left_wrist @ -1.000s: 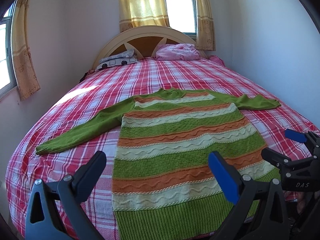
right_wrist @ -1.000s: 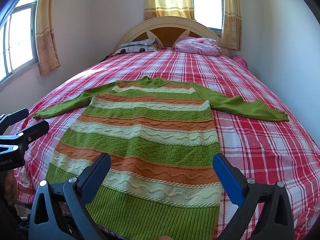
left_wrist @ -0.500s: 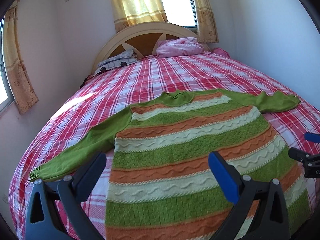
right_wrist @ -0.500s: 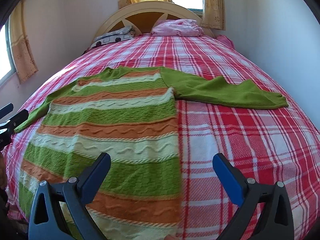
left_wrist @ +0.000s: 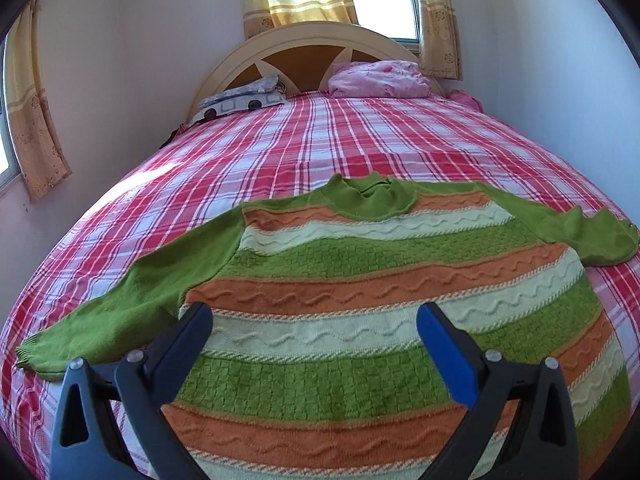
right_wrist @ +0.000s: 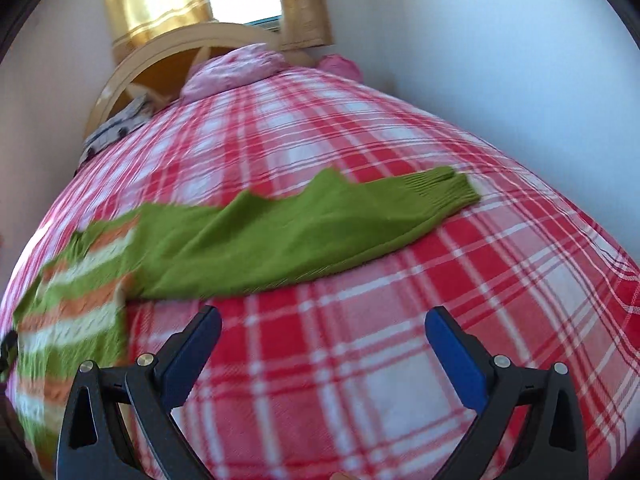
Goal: Fold small clothes
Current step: 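Move the right gripper to a green sleeve cuff and close on it, then lift the held sleeve with the right gripper and fold it across the sweater body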
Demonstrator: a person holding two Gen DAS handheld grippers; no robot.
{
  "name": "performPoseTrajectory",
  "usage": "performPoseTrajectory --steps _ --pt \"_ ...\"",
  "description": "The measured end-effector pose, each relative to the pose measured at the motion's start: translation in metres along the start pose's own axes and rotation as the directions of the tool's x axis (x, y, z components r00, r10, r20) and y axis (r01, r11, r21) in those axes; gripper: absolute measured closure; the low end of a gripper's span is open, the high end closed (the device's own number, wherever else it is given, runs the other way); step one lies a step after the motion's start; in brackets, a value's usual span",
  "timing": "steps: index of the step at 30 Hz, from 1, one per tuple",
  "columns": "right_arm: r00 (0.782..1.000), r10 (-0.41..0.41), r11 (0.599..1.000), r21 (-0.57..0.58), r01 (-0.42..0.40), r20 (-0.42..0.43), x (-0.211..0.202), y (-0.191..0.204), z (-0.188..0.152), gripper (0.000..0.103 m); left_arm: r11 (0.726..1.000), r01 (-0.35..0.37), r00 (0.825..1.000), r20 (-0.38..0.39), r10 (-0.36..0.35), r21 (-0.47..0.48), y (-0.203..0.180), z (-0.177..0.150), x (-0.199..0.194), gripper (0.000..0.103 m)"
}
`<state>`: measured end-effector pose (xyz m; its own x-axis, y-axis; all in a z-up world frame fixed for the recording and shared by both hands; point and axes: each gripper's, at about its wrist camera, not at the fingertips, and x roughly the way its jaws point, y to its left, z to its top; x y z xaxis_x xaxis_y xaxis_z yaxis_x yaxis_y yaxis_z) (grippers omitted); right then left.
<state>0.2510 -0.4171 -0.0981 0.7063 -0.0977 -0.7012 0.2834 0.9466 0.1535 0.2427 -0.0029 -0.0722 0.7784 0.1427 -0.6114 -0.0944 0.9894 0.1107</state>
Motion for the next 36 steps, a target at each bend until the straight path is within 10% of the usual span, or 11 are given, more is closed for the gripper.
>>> performPoseTrajectory --steps 4,15,22,27,36 --pt "1.0 -0.014 0.992 0.123 0.011 0.021 0.013 -0.045 0.028 0.002 1.0 -0.014 1.0 -0.009 0.014 -0.012 0.0 0.004 0.015 0.0" --pt "0.997 0.081 0.896 0.439 -0.07 -0.007 0.068 -0.138 0.063 0.043 0.998 -0.043 0.998 -0.043 0.041 -0.046 0.006 0.011 0.042 0.0" --pt "0.998 0.058 0.893 0.447 -0.052 0.0 0.092 -0.144 0.077 0.045 0.999 -0.045 0.997 -0.058 0.043 -0.027 0.0 0.011 0.048 0.0" --pt "1.0 0.016 0.897 0.442 -0.005 -0.021 0.107 -0.152 0.085 0.093 0.999 -0.046 0.997 -0.062 0.044 -0.03 -0.001 0.012 0.048 0.0" --pt "0.994 0.079 0.913 0.395 -0.102 0.073 0.067 -0.132 0.096 0.096 0.996 -0.037 0.998 -0.057 0.032 -0.085 0.017 0.015 0.041 0.0"
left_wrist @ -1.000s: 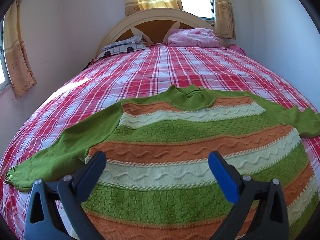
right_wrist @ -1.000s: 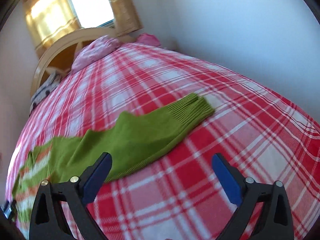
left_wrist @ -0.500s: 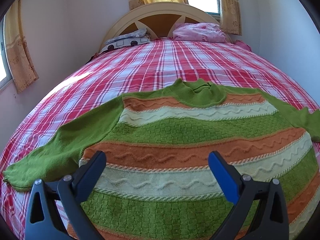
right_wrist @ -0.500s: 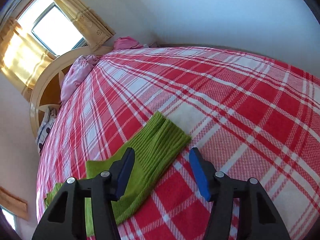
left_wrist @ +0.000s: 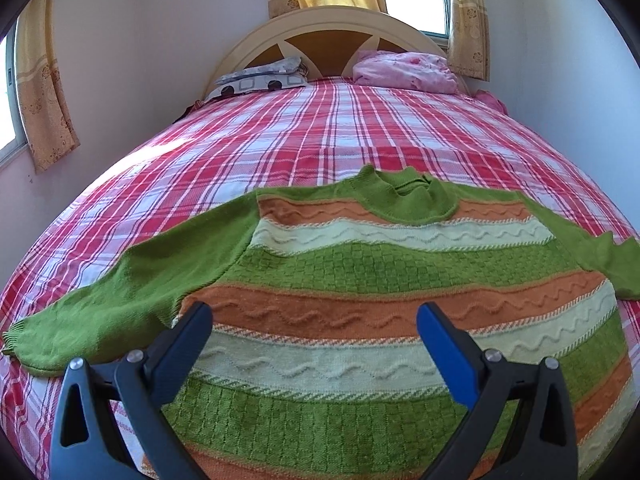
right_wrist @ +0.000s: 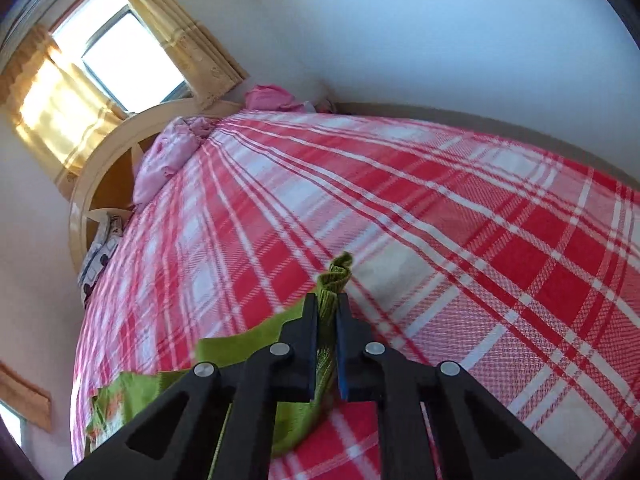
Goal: Fold small clothes
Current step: 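Lift the held sleeve with the right gripper and fold it across the sweater body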
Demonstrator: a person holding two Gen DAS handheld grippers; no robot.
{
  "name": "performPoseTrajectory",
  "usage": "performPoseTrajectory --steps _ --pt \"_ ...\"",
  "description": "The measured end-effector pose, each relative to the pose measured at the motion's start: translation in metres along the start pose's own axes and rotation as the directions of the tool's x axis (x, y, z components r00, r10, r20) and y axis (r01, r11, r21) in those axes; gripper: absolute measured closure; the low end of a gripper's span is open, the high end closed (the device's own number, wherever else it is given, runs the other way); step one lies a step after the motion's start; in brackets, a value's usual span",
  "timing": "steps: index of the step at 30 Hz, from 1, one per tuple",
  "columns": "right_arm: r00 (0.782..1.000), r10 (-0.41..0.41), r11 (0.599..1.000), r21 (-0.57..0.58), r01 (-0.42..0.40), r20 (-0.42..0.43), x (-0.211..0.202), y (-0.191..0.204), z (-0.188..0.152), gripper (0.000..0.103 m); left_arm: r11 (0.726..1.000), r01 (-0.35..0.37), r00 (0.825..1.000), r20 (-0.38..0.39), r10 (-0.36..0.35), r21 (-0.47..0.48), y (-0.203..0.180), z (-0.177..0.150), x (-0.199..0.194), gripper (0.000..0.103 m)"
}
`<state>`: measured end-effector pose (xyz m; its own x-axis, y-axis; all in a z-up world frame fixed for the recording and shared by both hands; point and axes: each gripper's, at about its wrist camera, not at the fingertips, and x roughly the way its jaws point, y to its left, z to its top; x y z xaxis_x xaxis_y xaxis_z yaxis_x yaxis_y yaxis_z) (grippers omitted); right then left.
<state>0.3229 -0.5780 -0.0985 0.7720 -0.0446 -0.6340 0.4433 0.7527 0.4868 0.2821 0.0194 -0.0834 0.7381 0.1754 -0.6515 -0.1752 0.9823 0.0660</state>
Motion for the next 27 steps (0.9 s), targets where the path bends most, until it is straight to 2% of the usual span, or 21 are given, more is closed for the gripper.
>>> performPoseTrajectory --steps 6,11,16,27 --pt "0.993 0.085 0.991 -0.106 -0.077 0.078 -0.042 0.06 0.007 0.096 1.0 0.018 1.0 0.007 -0.017 -0.02 0.006 -0.002 -0.007 0.0" --pt "0.979 0.17 0.967 -0.211 -0.144 0.112 -0.07 0.12 0.009 0.096 0.999 0.034 0.999 0.016 -0.034 -0.039 0.014 -0.002 -0.015 0.0" --pt "0.965 0.244 0.932 -0.297 -0.207 0.094 -0.085 0.176 0.0 0.096 0.998 0.035 0.999 0.038 -0.033 -0.056 0.028 0.0 -0.023 0.0" --pt "0.929 0.367 0.834 -0.456 -0.31 0.041 -0.104 0.287 -0.03 0.096 0.996 0.039 0.999 0.027 -0.037 -0.086 0.049 -0.012 -0.019 0.0"
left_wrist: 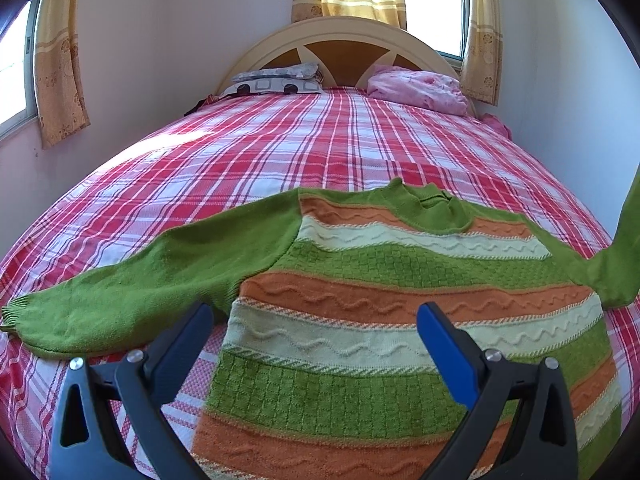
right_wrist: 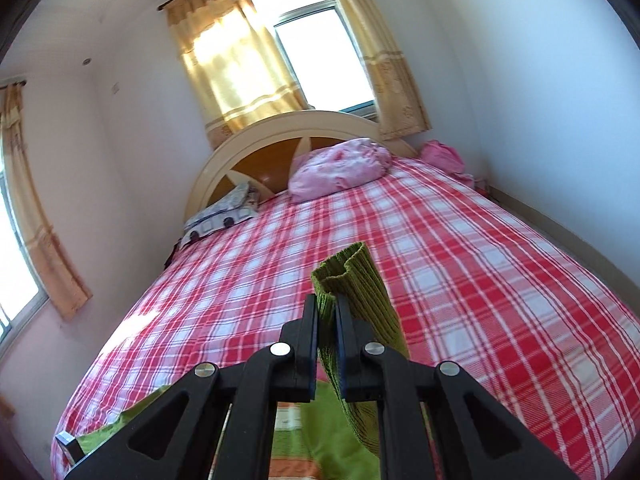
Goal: Fold small clothes
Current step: 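Lift the held sleeve with the right gripper and fold it across the sweater body, then open the right gripper to release the folded sleeve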
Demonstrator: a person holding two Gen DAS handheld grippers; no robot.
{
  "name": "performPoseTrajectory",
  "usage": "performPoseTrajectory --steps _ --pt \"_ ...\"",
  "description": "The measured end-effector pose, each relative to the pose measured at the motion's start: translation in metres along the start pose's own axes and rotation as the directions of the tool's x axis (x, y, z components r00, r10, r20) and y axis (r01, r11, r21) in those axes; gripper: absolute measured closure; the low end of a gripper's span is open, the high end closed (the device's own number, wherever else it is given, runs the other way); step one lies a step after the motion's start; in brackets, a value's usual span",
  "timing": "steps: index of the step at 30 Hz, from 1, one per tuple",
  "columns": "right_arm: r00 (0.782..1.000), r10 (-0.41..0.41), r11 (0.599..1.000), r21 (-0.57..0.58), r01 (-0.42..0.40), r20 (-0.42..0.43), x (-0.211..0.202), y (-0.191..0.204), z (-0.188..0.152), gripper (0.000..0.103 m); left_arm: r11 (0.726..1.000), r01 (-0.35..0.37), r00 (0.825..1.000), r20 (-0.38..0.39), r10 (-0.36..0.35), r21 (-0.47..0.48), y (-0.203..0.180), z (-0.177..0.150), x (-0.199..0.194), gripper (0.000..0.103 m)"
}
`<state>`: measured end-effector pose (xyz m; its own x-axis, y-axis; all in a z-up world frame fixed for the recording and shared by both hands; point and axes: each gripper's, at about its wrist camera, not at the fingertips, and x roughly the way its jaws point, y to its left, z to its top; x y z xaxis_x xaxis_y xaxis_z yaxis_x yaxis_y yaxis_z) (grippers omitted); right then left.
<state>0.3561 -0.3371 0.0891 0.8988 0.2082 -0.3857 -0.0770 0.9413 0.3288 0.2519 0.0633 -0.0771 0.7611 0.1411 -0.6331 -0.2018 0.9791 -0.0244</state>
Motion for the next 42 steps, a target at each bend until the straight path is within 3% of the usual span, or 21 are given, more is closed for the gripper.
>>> performPoseTrajectory --steps 9,15,22,28,32,34,35,36,39,42 --pt "0.992 0.126 0.981 -0.148 -0.127 -0.015 0.027 0.105 0.013 0.096 0.998 0.014 1.0 -0.005 -0.014 -0.053 0.021 -0.005 0.002 0.0" --pt "0.972 0.222 0.947 -0.22 -0.234 -0.08 0.054 0.177 -0.006 0.097 0.998 0.015 1.0 -0.014 -0.015 -0.062 0.031 -0.008 0.003 0.0" --pt "0.916 0.326 0.892 -0.245 -0.38 -0.236 0.102 0.252 -0.085 0.097 0.995 -0.008 1.0 -0.024 0.006 -0.095 0.05 -0.013 0.002 0.0" --pt "0.875 0.292 0.868 -0.277 -0.413 -0.387 0.153 0.288 -0.188 0.097 0.995 -0.042 0.998 -0.042 0.038 -0.094 0.058 -0.017 0.002 0.0" --pt "0.813 0.286 0.838 -0.28 -0.469 -0.508 0.171 0.287 -0.246 0.095 0.995 -0.069 0.997 -0.044 0.066 -0.071 0.057 -0.017 -0.002 0.0" --pt "0.773 0.298 0.821 -0.263 -0.507 -0.559 0.169 0.278 -0.256 0.082 0.995 -0.077 0.996 -0.046 0.075 -0.059 0.057 -0.016 -0.004 0.0" --pt "0.768 0.288 0.817 -0.272 -0.509 -0.572 0.165 0.271 -0.257 0.057 0.996 -0.075 0.996 -0.048 0.073 -0.055 0.057 -0.016 -0.004 0.0" --pt "0.775 0.278 0.817 -0.285 -0.502 -0.568 0.16 0.263 -0.255 0.034 0.996 -0.07 0.996 -0.053 0.067 -0.049 0.058 -0.015 -0.004 0.0" --pt "0.81 0.295 0.828 -0.288 -0.482 -0.508 0.135 0.222 -0.235 0.033 0.999 -0.036 0.996 -0.082 0.033 -0.031 0.057 -0.01 -0.002 0.0" --pt "0.867 0.257 0.874 -0.281 -0.397 -0.426 0.119 0.171 -0.214 0.033 1.0 -0.004 0.996 -0.088 0.002 -0.015 0.05 -0.003 -0.001 0.0"
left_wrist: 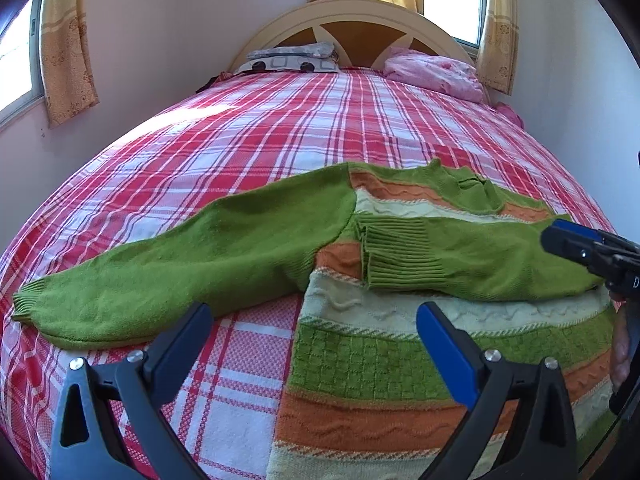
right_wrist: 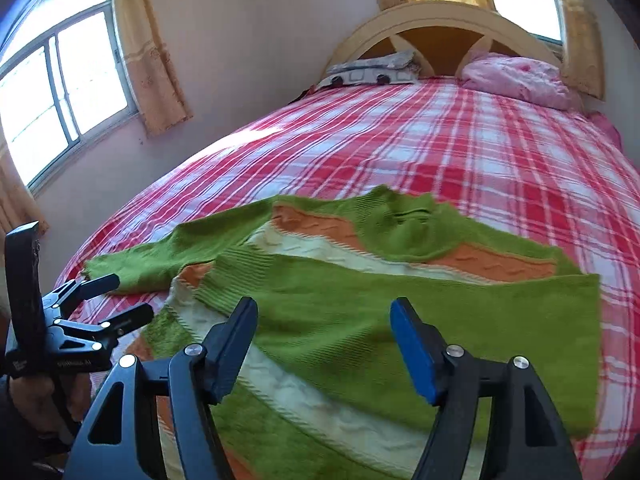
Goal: Fold small clothes
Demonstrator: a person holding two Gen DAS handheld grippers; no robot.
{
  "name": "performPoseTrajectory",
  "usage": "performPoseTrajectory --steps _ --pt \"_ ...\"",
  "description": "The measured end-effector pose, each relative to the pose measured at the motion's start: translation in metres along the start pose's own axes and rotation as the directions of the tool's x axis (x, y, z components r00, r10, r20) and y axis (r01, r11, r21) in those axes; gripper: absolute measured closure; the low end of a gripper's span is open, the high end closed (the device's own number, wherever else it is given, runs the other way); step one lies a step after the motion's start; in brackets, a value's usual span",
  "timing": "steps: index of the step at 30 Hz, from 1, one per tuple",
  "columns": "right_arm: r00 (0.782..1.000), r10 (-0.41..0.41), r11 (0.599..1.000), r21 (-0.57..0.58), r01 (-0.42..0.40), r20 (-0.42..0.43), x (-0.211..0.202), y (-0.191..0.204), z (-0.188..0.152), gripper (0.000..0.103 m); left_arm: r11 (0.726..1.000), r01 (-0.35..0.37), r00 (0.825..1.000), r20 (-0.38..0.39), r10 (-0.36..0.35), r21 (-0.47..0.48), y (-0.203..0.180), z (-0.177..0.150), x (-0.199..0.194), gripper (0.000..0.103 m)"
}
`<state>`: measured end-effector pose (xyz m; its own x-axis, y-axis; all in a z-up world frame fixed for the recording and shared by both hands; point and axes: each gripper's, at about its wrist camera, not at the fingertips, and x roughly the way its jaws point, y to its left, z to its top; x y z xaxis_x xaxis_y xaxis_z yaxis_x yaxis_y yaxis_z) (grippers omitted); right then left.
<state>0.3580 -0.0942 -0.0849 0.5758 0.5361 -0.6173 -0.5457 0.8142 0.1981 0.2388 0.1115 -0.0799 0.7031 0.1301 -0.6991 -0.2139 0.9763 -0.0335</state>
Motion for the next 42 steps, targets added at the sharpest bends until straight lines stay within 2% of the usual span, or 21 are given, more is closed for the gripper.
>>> performPoseTrajectory --steps 3,7,8,10,12,14,15,16,17,20,24,28,30,33,35,36,37,42 --pt "0.994 -0.092 0.992 0.093 0.087 0.051 -0.028 -0.048 -0.013 0.033 0.999 0.051 0.999 -0.014 -0.051 -0.001 -0.008 0.009 0.005 0.001" --pt "0.976 -0.186 0.965 0.21 0.16 0.11 -0.058 -0.102 -0.044 0.033 0.996 0.086 0.995 -0.057 -0.084 0.03 -0.024 0.022 0.027 0.016" --pt "0.977 -0.177 0.957 0.254 0.142 0.121 -0.063 -0.114 -0.052 0.033 0.996 0.087 0.994 -0.072 -0.084 0.036 -0.028 0.023 0.034 0.023" --pt "0.977 -0.141 0.928 0.366 0.073 0.162 -0.075 -0.137 -0.063 0.032 0.994 0.099 0.989 -0.112 -0.094 0.046 -0.037 0.026 0.05 0.03" --pt "0.968 -0.149 0.892 0.45 0.043 0.203 -0.086 -0.155 -0.071 0.026 0.995 0.088 0.986 -0.147 -0.079 0.055 -0.043 0.025 0.066 0.042" --pt "0.963 -0.149 0.869 0.494 0.018 0.225 -0.089 -0.165 -0.074 0.026 0.995 0.089 0.982 -0.174 -0.08 0.046 -0.046 0.022 0.074 0.065" --pt "0.963 -0.147 0.864 0.503 0.015 0.224 -0.09 -0.168 -0.075 0.026 0.996 0.07 0.983 -0.171 -0.062 0.045 -0.046 0.021 0.075 0.072" --pt "0.965 -0.138 0.865 0.502 0.007 0.224 -0.088 -0.168 -0.076 0.026 0.997 0.054 0.988 -0.151 -0.045 0.055 -0.046 0.02 0.073 0.085" --pt "0.965 -0.132 0.868 0.497 0.002 0.227 -0.088 -0.167 -0.075 0.026 0.997 0.052 0.99 -0.136 -0.043 0.062 -0.046 0.019 0.071 0.094" --pt "0.963 -0.134 0.882 0.471 0.009 0.232 -0.088 -0.162 -0.074 0.026 0.999 0.04 0.993 -0.109 -0.036 0.031 -0.036 0.019 0.061 0.099" --pt "0.961 -0.139 0.905 0.426 0.025 0.24 -0.091 -0.15 -0.071 0.024 1.0 0.014 0.997 -0.075 -0.013 0.006 -0.02 0.018 0.052 0.1" --pt "0.974 -0.109 0.949 0.313 0.042 0.2 -0.079 -0.127 -0.062 0.023 0.999 0.038 0.993 -0.109 -0.037 0.013 -0.015 0.009 0.057 0.1" --pt "0.977 -0.113 0.953 0.297 0.055 0.182 -0.073 -0.123 -0.062 0.023 0.998 0.056 0.994 -0.098 -0.057 -0.008 -0.015 0.009 0.056 0.098" --pt "0.976 -0.14 0.945 0.318 0.081 0.167 -0.07 -0.126 -0.066 0.023 0.996 0.082 0.992 -0.092 -0.086 -0.046 -0.015 0.015 0.057 0.077" --pt "0.975 -0.143 0.938 0.338 0.078 0.171 -0.071 -0.13 -0.068 0.022 0.991 0.119 0.989 -0.077 -0.123 -0.056 -0.016 0.018 0.056 0.049" --pt "0.974 -0.148 0.934 0.348 0.08 0.172 -0.071 -0.132 -0.069 0.022 0.991 0.124 0.99 -0.063 -0.127 -0.052 -0.018 0.019 0.055 0.043" --pt "0.973 -0.15 0.931 0.356 0.08 0.173 -0.072 -0.133 -0.07 0.022 0.991 0.123 0.991 -0.057 -0.125 -0.045 -0.021 0.02 0.055 0.038" --pt "0.974 -0.155 0.929 0.36 0.087 0.165 -0.07 -0.133 -0.072 0.022 0.99 0.135 0.988 -0.074 -0.137 -0.031 -0.032 0.022 0.067 0.041"
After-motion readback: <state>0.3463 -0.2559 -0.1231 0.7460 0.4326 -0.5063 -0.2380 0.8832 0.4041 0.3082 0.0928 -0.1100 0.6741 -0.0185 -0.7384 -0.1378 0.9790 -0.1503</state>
